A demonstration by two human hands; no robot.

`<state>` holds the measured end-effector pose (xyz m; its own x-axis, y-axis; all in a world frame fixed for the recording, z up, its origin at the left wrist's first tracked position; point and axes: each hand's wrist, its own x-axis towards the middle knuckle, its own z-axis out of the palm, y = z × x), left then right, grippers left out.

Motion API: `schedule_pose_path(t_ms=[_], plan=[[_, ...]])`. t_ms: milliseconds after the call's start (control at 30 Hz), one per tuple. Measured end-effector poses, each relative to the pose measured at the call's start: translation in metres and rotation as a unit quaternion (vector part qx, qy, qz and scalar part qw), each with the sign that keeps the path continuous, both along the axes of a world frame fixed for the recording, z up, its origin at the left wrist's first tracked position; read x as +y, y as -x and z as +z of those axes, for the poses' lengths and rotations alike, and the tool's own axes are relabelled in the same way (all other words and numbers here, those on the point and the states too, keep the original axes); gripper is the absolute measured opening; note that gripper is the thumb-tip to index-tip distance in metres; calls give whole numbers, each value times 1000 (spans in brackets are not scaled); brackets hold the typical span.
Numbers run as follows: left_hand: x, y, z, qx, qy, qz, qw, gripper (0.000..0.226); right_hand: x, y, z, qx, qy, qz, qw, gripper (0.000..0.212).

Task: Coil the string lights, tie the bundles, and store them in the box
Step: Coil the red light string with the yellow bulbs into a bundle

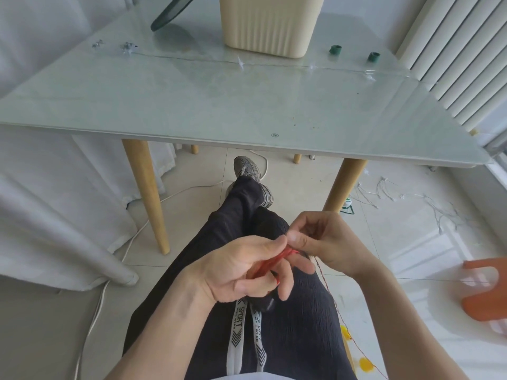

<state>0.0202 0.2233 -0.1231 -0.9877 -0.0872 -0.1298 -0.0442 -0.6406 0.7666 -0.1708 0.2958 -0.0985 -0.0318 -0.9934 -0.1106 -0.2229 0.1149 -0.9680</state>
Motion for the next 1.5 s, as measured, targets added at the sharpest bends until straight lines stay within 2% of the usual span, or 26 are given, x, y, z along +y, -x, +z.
schedule_pose_path(t_ms=[67,133,267,333,433,533,700,800,933,1000,1100,1200,1333,1400,1500], plan=[[0,0,0,23,-35,31,999,55,1,3,-6,-35,-8,-29,999,34],[-1,0,2,53,-85,102,990,44,3,5,-12,-54,-17,-40,998,35],[-6,3,11,91,-201,254,942,40,9,3,-21,-35,-52,-35,997,34],[-8,4,14,78,-193,340,917,39,15,1,-25,12,-72,-26,997,31],[-7,6,14,68,-143,389,908,37,23,-2,-30,97,-88,-10,991,24],[-7,7,8,41,-95,372,923,36,29,-9,-28,198,-83,-1,977,20],[-4,13,6,-10,-126,340,932,33,32,-30,-6,266,-55,61,961,20],[4,17,5,-60,-60,313,946,40,29,-35,4,276,-34,114,954,19],[14,20,6,-96,61,209,971,54,22,-29,19,288,-1,110,951,18],[16,18,7,-115,85,180,973,57,19,-26,24,292,2,107,950,22],[15,15,8,-92,138,105,980,62,12,-18,28,257,8,51,965,17],[16,12,7,-76,143,56,985,60,4,-8,28,243,25,22,970,35],[11,6,10,-46,110,34,992,57,-3,0,15,119,7,26,992,44],[6,2,8,-44,76,12,996,58,-6,3,-2,35,23,-6,999,48],[5,0,8,-12,8,53,998,54,-6,6,-22,10,37,-68,997,49]])
